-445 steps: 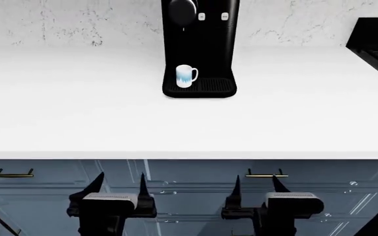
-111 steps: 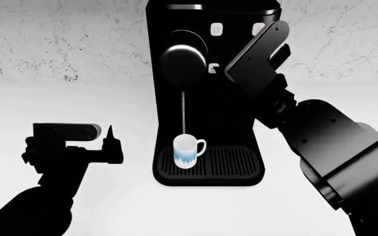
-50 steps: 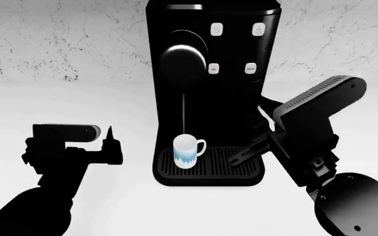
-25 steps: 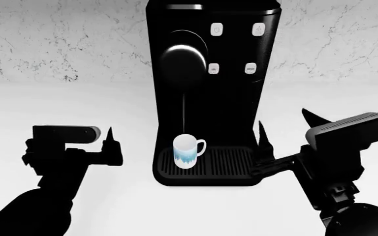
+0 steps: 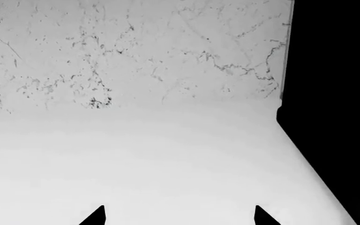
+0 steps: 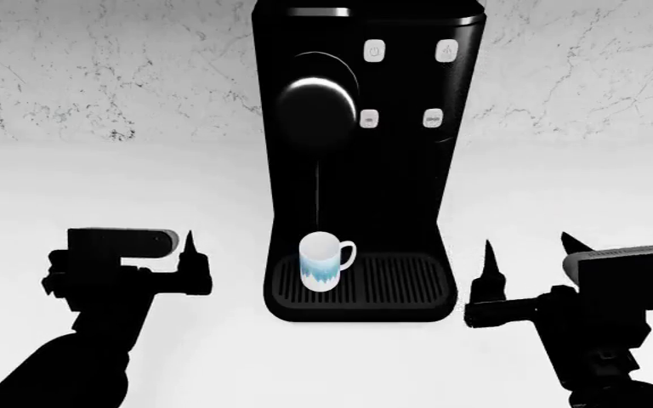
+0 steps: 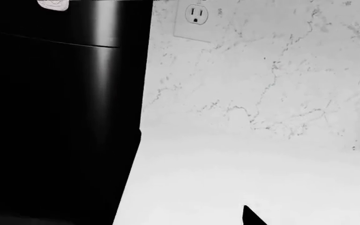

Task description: Press the button on the coffee machine to serve coffee.

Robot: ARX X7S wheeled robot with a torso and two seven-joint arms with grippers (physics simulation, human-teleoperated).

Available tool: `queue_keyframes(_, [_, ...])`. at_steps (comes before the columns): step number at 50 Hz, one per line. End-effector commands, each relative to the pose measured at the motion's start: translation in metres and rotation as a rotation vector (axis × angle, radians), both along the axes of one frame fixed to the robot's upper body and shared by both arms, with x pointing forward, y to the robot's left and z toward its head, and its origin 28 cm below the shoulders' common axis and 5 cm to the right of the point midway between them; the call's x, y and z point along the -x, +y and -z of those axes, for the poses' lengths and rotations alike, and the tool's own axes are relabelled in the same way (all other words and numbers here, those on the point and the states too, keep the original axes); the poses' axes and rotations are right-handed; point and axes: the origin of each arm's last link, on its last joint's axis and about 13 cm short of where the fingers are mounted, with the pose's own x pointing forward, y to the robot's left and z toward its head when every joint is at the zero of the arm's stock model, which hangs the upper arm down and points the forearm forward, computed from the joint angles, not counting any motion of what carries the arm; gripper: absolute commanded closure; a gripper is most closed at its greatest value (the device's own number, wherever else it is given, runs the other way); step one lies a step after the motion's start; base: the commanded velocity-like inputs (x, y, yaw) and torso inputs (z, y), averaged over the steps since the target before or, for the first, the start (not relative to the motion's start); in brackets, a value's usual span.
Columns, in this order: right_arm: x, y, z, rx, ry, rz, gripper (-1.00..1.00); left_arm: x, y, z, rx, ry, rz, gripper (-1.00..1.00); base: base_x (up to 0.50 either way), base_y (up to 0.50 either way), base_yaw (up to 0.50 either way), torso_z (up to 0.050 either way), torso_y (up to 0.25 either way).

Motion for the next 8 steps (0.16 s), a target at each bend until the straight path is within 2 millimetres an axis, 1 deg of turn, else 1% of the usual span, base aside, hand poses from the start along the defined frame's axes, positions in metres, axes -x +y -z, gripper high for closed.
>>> queue_keyframes(1, [0.0041,-0.0066,0.0121,-0.015,0.028,0.045,-1.00,-0.0010,0.0022,0.0099,-0.017,0.017,-0.024,-1.00,0.00,0.00,0.00,0.000,0.000])
queue_keyframes(4, [0.0061,-0.0081,0.0121,-0.010,0.030,0.057,-1.00,-0.0009,-0.0002,0.0106,-0.018,0.018,-0.027,-1.00,0.00,0.00,0.00,0.000,0.000])
queue_keyframes(8, [0.0095,-0.0105,0.0121,-0.005,0.033,0.071,-1.00,-0.0003,0.0018,0.0105,-0.018,0.018,-0.034,-1.00,0.00,0.00,0.00,0.000,0.000])
